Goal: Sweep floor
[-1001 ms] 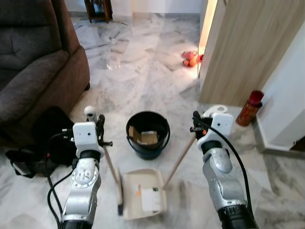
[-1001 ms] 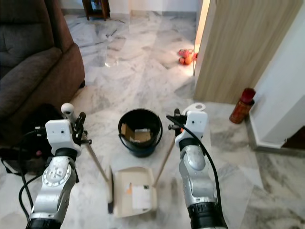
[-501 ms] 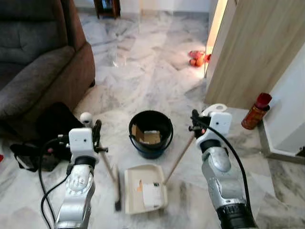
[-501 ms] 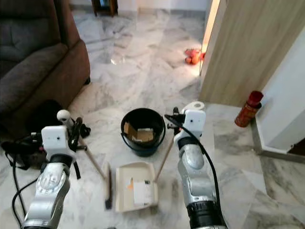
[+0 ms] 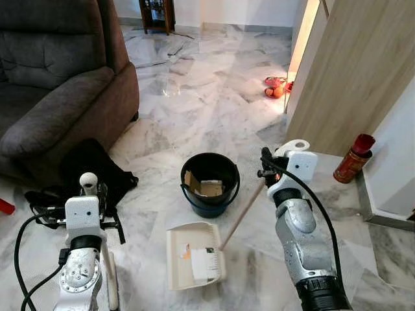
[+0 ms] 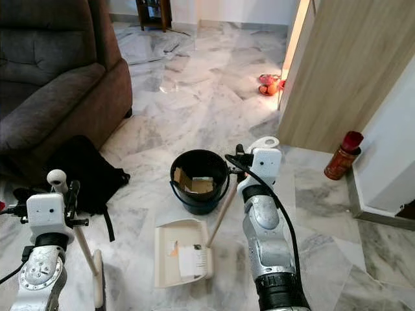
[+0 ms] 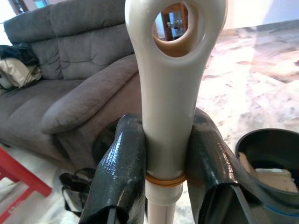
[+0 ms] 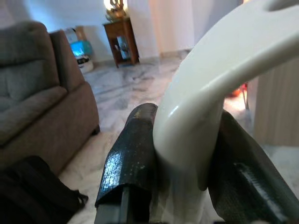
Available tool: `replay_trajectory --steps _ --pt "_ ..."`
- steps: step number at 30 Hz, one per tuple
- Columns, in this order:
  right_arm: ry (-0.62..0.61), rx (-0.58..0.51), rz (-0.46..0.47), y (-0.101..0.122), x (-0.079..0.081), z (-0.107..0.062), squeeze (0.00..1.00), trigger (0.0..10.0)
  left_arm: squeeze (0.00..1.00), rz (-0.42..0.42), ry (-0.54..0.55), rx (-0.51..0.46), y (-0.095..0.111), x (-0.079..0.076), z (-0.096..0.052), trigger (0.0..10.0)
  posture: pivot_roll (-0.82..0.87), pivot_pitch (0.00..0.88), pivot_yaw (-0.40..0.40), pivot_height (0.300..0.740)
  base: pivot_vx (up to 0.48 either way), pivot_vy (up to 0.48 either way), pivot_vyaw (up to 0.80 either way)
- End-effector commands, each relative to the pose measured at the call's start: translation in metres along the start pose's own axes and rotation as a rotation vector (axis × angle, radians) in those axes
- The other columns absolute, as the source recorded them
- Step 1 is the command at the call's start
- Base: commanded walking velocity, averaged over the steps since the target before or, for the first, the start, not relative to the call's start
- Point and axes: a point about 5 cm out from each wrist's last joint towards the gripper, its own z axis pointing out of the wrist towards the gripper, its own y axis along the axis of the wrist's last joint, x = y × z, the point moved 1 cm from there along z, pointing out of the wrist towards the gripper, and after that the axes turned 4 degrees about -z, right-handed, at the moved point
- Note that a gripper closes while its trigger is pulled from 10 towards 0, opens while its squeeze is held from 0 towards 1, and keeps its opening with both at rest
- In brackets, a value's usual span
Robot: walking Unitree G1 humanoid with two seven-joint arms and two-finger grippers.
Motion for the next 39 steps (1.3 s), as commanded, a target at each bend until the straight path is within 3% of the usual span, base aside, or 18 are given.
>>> replay_trajectory --steps 1,6,14,27,39 --pt "0.016 -0.104 0.007 0.025 0.001 0.001 0.0 10.0 0.0 0.022 -0.007 -0.064 0.012 -0.002 0.004 10.0 0.12 0.108 0.031 0.74 0.0 0.0 0.0" --pt "-0.031 -0.159 0.02 0.035 -0.01 -0.002 0.0 10.0 0.0 0.018 -0.008 -0.061 0.011 -0.003 0.005 10.0 0.11 0.108 0.031 0.74 0.0 0.0 0.0" --pt "0.019 -0.256 0.005 0.057 -0.006 -0.01 0.0 10.0 0.0 0.012 -0.014 -0.057 0.011 -0.005 0.006 10.0 0.11 0.113 0.034 0.74 0.0 0.0 0.0" --pt "0.012 -0.271 -0.033 0.07 -0.014 -0.03 0.0 10.0 0.0 -0.005 -0.034 -0.056 0.011 -0.01 0.006 10.0 0.11 0.125 0.038 0.74 0.0 0.0 0.0" --pt "0.009 -0.334 -0.051 0.101 -0.012 -0.038 0.0 10.0 0.0 -0.022 -0.064 -0.054 0.011 -0.019 0.009 10.0 0.1 0.126 0.05 0.74 0.0 0.0 0.0"
